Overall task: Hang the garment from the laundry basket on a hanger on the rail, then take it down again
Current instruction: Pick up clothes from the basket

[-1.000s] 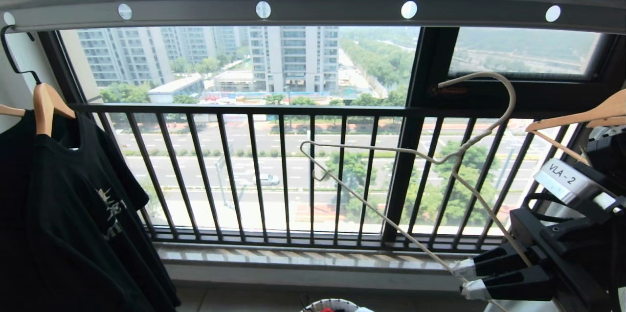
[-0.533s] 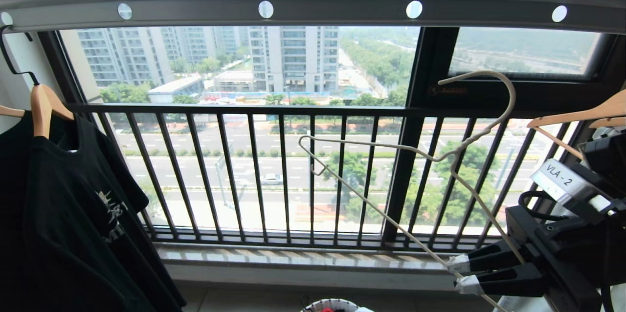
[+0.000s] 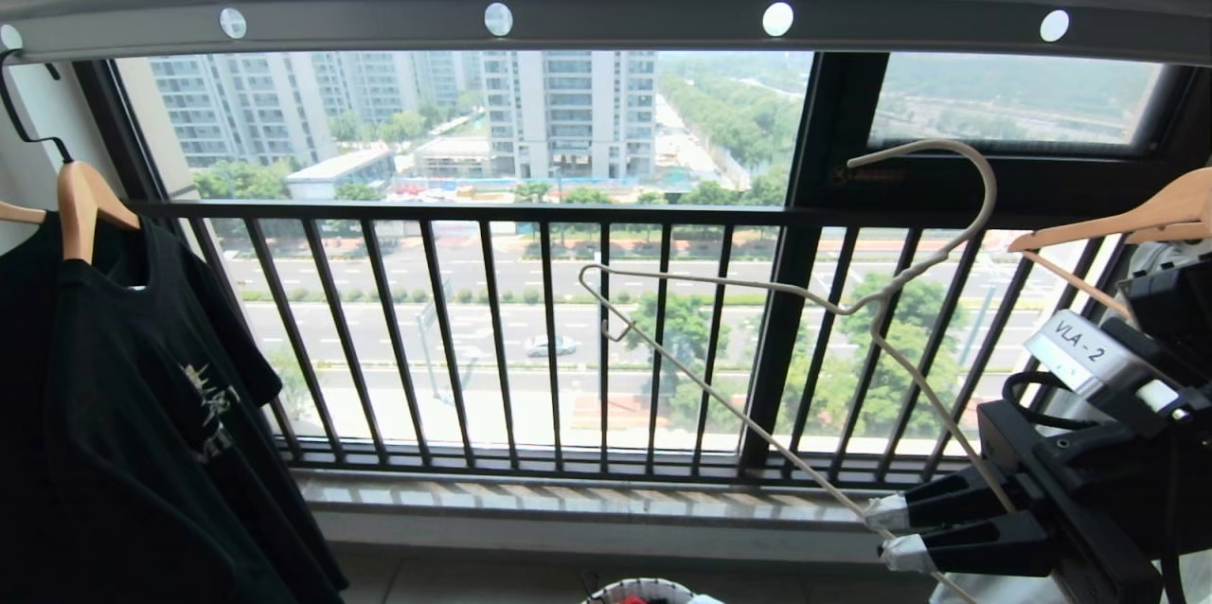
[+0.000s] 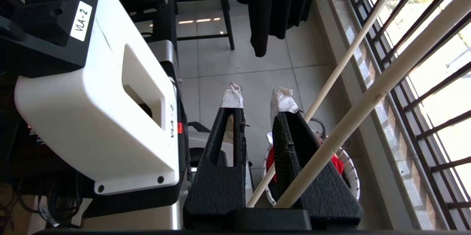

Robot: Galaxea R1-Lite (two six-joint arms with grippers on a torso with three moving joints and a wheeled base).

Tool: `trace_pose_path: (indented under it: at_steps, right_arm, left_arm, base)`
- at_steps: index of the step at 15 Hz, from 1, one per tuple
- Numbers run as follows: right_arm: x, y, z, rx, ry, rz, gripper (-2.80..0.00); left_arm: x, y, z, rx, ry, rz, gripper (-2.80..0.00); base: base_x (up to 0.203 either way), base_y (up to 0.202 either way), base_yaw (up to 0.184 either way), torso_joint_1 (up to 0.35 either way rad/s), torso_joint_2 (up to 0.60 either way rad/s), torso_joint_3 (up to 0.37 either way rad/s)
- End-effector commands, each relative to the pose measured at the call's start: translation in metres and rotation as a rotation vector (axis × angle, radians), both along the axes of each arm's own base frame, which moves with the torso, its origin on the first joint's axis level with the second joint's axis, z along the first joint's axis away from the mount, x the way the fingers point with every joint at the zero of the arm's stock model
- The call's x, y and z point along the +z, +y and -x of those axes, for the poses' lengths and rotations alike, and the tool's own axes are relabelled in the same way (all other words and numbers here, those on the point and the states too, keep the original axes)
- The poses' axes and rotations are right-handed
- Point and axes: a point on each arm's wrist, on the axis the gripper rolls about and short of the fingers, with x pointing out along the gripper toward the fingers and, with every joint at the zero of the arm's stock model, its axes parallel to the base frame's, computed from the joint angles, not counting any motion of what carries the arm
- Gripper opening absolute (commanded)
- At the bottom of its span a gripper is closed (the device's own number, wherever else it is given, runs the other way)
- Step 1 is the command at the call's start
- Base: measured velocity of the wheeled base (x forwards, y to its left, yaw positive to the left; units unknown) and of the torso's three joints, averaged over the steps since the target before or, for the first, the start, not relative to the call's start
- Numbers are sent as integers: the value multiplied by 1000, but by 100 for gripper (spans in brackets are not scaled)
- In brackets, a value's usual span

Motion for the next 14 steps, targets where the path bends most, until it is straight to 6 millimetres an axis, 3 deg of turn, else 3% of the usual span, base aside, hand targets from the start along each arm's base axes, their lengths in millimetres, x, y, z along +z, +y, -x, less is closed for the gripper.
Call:
trace_pose_path:
  at_steps: [1,14]
  right_arm:
    - [0,0,0,4,0,-3,-280]
    - [1,-5,-1,-22,-9,-5,-280]
  left_arm:
    - [0,0,0,1,1,1,-280]
    - [0,0,0,1,1,1,-280]
  base:
    - [0,0,0,0,0,0]
    - [0,0,0,-101,220,117]
